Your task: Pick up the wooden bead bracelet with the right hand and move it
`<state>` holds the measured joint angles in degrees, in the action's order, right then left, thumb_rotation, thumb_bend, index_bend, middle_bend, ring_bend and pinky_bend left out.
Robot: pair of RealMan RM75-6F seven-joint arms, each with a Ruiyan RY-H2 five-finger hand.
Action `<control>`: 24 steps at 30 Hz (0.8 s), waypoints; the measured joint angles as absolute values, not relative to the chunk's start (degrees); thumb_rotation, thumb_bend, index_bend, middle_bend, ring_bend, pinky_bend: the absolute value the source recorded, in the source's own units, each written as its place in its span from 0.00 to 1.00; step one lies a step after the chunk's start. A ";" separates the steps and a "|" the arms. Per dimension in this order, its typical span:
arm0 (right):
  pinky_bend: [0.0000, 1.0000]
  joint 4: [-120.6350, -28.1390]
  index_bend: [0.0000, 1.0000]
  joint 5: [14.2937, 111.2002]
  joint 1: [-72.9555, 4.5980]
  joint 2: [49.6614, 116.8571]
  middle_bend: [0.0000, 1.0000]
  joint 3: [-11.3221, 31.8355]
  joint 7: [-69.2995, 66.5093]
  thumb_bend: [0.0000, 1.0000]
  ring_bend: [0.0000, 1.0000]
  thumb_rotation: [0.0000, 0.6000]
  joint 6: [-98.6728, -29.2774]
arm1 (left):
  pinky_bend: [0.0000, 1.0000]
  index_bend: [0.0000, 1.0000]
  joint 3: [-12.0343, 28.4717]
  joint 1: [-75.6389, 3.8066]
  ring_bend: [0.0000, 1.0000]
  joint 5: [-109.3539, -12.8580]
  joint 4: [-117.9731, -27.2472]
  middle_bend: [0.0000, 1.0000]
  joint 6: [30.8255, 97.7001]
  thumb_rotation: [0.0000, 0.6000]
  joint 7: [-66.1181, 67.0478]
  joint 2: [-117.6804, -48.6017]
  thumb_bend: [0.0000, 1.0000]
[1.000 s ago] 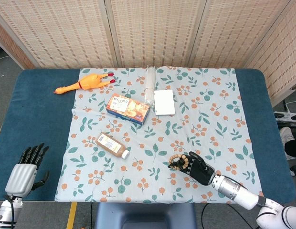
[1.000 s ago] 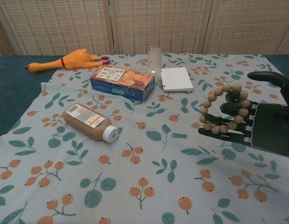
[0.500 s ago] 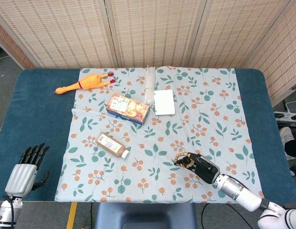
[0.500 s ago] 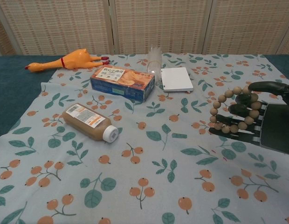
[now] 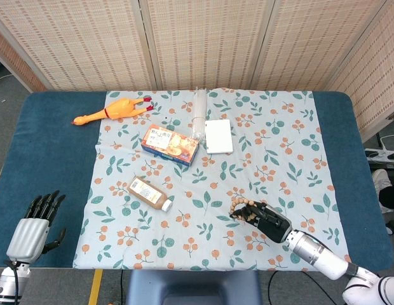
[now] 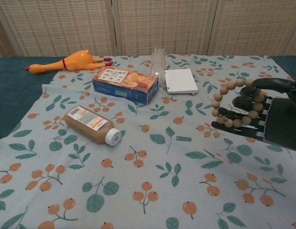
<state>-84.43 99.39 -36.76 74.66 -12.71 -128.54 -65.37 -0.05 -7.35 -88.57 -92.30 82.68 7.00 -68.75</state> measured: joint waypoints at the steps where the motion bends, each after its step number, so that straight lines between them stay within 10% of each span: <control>1: 0.21 -84.38 0.54 99.39 -36.78 74.67 0.60 -12.74 -128.59 1.00 0.25 1.00 -65.50 | 0.06 0.00 -0.06 -7.35 0.00 -88.60 -92.29 0.00 82.70 1.00 7.03 -68.76 0.45; 9: 0.21 -84.02 0.50 99.96 -37.18 74.72 0.60 -13.14 -128.65 1.00 0.23 0.99 -66.25 | 0.06 0.00 -0.05 -7.34 0.00 -88.60 -92.29 0.00 82.73 1.00 7.02 -68.76 0.45; 13: 0.20 -83.99 0.47 99.74 -37.16 74.88 0.59 -13.20 -126.53 0.93 0.22 0.83 -65.92 | 0.06 0.00 -0.06 -7.35 0.00 -88.53 -92.26 0.00 82.65 1.00 6.96 -68.75 0.45; 19: 0.19 -84.83 0.47 99.01 -37.14 75.07 0.59 -13.21 -120.94 0.50 0.22 0.66 -64.71 | 0.06 0.00 -0.02 -7.39 0.00 -88.45 -92.21 0.00 82.55 1.00 6.87 -68.74 0.45; 24: 0.19 -86.38 0.47 98.34 -37.53 75.02 0.59 -13.16 -116.12 0.34 0.22 0.65 -63.01 | 0.06 0.00 0.11 -7.39 0.00 -88.27 -92.14 0.00 82.60 1.00 6.81 -68.75 0.45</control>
<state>-86.38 98.34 -37.53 75.02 -13.16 -116.12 -63.01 0.11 -7.39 -88.27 -92.14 82.60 6.81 -68.75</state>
